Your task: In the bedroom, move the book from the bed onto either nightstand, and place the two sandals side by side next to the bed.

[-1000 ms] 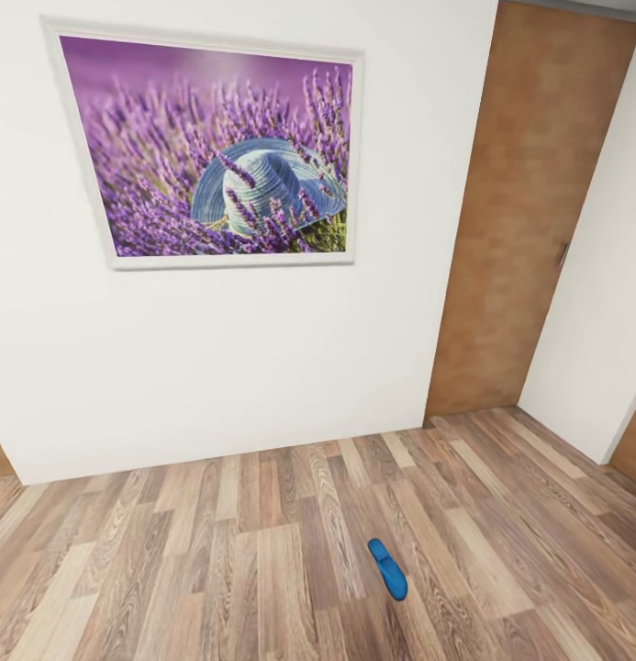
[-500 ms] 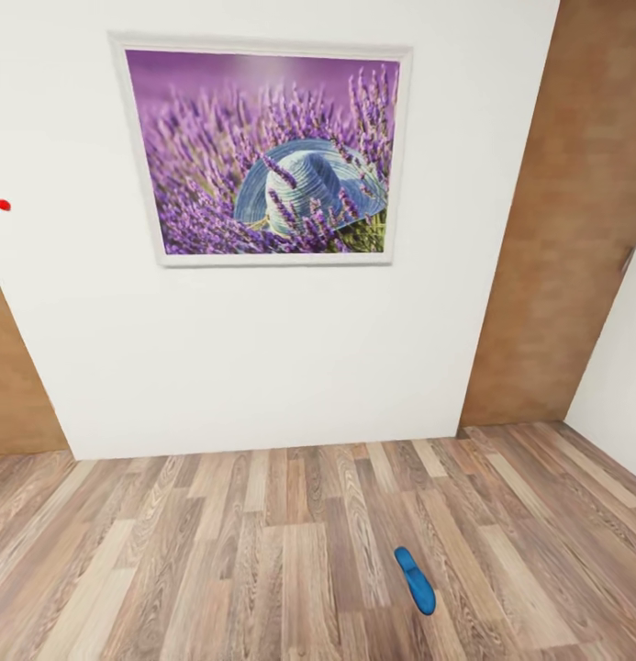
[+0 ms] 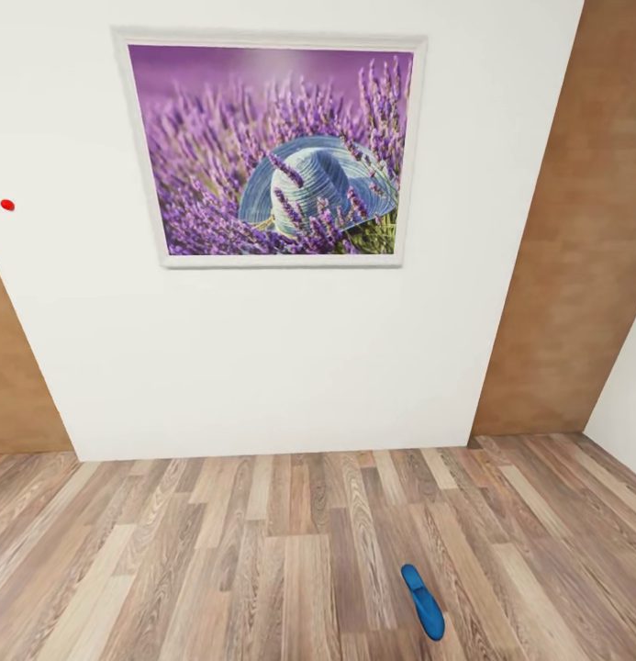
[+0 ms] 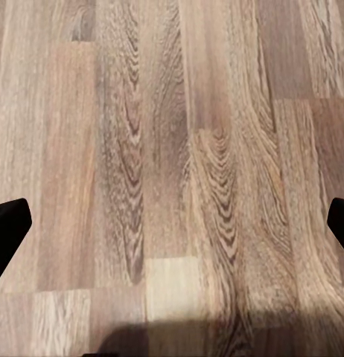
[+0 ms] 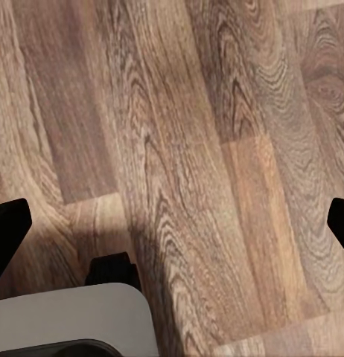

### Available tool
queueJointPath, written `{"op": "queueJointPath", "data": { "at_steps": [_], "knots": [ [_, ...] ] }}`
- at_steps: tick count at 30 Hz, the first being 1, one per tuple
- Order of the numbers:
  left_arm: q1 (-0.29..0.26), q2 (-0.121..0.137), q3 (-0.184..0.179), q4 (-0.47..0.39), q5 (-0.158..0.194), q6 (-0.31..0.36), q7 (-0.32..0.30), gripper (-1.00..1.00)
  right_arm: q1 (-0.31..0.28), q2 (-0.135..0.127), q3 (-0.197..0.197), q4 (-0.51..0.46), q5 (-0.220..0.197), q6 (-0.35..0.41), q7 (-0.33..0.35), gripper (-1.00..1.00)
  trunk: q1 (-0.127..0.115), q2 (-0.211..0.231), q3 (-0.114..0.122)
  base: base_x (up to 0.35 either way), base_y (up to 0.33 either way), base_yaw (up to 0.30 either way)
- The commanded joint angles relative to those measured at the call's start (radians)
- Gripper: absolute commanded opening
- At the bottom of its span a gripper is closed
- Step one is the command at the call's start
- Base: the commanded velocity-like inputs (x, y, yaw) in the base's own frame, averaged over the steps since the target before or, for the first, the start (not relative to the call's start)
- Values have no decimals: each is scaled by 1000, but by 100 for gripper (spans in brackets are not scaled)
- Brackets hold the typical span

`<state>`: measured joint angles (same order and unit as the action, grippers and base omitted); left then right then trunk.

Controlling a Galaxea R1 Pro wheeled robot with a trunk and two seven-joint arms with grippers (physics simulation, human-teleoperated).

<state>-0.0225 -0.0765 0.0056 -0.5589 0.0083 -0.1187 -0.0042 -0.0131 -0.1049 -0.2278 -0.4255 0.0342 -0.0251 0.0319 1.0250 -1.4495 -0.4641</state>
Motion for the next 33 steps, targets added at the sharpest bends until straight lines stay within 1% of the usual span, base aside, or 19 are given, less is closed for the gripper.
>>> {"op": "queueJointPath", "data": {
  "at_steps": [1,6,15,24,33],
  "knots": [
    [-1,0,1,1,1,-3,0,100,-1,1,-5,1,3,-3,3,100,0,-1,-1,55,-13,2],
    [-1,0,1,1,0,-4,-1,100,-1,1,-5,1,4,-3,3,100,0,-1,-1,173,-80,1],
    [-1,0,2,1,1,-3,-1,100,-1,1,-5,1,4,-3,3,100,0,-1,-1,261,-98,0],
    [-1,0,1,1,1,-3,0,100,-1,1,-5,1,4,-3,3,100,0,-1,-1,265,-21,0],
    [-1,0,1,1,0,-3,0,100,-1,1,-5,1,4,-3,3,100,0,-1,-1,66,-1,1]
  ]
}}
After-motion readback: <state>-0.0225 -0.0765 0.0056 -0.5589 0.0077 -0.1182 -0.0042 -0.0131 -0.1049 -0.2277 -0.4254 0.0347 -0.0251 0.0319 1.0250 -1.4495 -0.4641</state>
